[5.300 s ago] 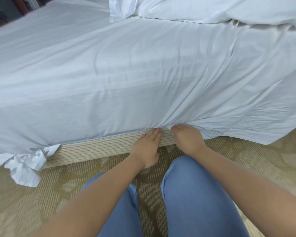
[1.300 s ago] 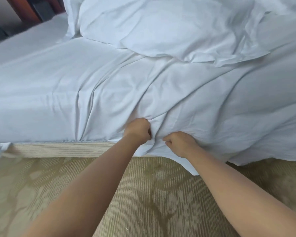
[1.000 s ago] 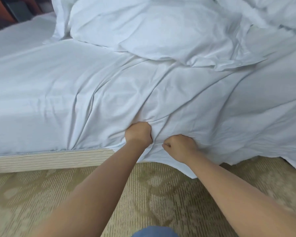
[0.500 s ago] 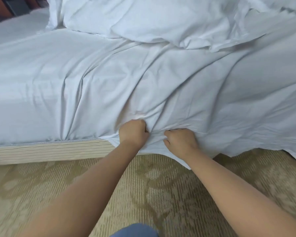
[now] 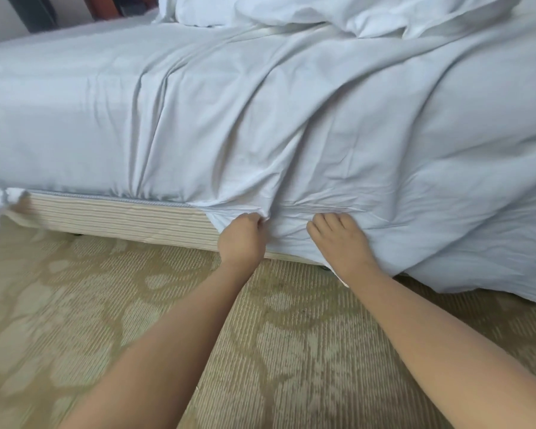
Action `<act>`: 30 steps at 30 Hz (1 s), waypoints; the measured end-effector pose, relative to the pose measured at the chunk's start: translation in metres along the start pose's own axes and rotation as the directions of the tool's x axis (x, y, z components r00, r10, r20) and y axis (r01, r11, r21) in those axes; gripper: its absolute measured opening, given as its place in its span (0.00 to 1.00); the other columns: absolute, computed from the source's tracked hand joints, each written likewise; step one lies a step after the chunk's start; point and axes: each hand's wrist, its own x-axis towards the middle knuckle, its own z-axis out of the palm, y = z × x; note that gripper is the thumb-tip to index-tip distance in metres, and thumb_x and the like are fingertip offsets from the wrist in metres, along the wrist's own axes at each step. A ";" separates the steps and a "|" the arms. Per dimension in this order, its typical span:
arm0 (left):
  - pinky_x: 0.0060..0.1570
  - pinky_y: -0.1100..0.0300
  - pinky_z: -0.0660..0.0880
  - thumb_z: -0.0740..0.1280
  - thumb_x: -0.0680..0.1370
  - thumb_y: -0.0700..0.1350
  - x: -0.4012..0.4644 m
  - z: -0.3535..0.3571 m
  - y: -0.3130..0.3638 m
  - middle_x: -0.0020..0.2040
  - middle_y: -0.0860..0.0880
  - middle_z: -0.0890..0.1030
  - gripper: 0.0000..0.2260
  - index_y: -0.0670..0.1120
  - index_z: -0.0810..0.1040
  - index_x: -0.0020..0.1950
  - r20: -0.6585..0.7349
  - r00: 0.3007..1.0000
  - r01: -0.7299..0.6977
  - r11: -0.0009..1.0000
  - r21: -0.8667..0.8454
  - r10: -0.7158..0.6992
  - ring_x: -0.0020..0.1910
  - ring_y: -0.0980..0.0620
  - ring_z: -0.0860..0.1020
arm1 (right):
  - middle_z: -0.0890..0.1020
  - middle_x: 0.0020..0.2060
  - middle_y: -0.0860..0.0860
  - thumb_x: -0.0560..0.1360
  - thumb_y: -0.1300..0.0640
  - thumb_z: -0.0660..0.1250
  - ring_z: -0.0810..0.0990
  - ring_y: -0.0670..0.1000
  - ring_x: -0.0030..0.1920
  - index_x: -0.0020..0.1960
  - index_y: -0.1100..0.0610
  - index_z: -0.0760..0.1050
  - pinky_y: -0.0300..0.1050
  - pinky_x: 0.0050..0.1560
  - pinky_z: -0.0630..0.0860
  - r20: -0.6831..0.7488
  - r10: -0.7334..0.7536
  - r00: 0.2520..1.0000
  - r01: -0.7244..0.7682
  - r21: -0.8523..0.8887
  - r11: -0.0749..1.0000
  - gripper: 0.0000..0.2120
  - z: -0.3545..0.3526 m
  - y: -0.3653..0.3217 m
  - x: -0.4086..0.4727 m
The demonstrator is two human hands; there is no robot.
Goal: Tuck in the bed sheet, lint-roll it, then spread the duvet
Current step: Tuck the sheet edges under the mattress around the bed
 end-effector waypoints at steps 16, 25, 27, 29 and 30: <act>0.35 0.55 0.62 0.64 0.75 0.42 0.001 -0.010 -0.013 0.44 0.45 0.78 0.03 0.42 0.73 0.46 -0.084 0.953 -0.293 0.956 -0.003 0.292 0.43 0.41 0.76 | 0.71 0.45 0.52 0.72 0.67 0.58 0.70 0.52 0.40 0.50 0.56 0.71 0.46 0.43 0.64 -0.464 -0.118 0.878 0.052 -0.153 0.987 0.11 -0.020 0.036 0.036; 0.38 0.52 0.70 0.67 0.75 0.44 0.005 -0.004 -0.004 0.52 0.45 0.79 0.17 0.42 0.71 0.62 -0.169 0.909 -0.394 0.917 -0.053 0.381 0.47 0.40 0.78 | 0.71 0.31 0.50 0.72 0.69 0.53 0.71 0.52 0.31 0.39 0.56 0.68 0.46 0.37 0.60 -0.485 -0.007 0.874 -0.016 -0.044 0.999 0.10 -0.033 0.021 0.043; 0.36 0.53 0.70 0.71 0.72 0.44 0.008 -0.004 -0.002 0.50 0.44 0.79 0.18 0.41 0.73 0.59 -0.187 0.891 -0.431 0.900 -0.059 0.414 0.46 0.41 0.78 | 0.71 0.32 0.50 0.69 0.67 0.54 0.71 0.52 0.33 0.39 0.55 0.68 0.45 0.37 0.60 -0.498 -0.011 0.867 0.004 -0.015 1.000 0.09 -0.034 0.020 0.037; 0.34 0.55 0.72 0.74 0.68 0.45 0.012 -0.003 -0.004 0.46 0.44 0.79 0.19 0.42 0.74 0.56 -0.203 0.854 -0.496 0.867 -0.038 0.479 0.42 0.41 0.79 | 0.72 0.36 0.50 0.70 0.67 0.53 0.69 0.52 0.38 0.41 0.55 0.69 0.45 0.39 0.61 -0.535 -0.027 0.844 0.033 0.002 0.999 0.10 -0.032 0.018 0.028; 0.33 0.55 0.73 0.74 0.67 0.47 0.013 -0.002 -0.006 0.44 0.45 0.78 0.20 0.43 0.73 0.55 -0.226 0.828 -0.529 0.848 -0.014 0.513 0.40 0.42 0.79 | 0.73 0.41 0.51 0.72 0.67 0.51 0.70 0.52 0.42 0.43 0.56 0.70 0.45 0.42 0.64 -0.566 -0.023 0.824 0.040 0.018 0.999 0.11 -0.031 0.016 0.024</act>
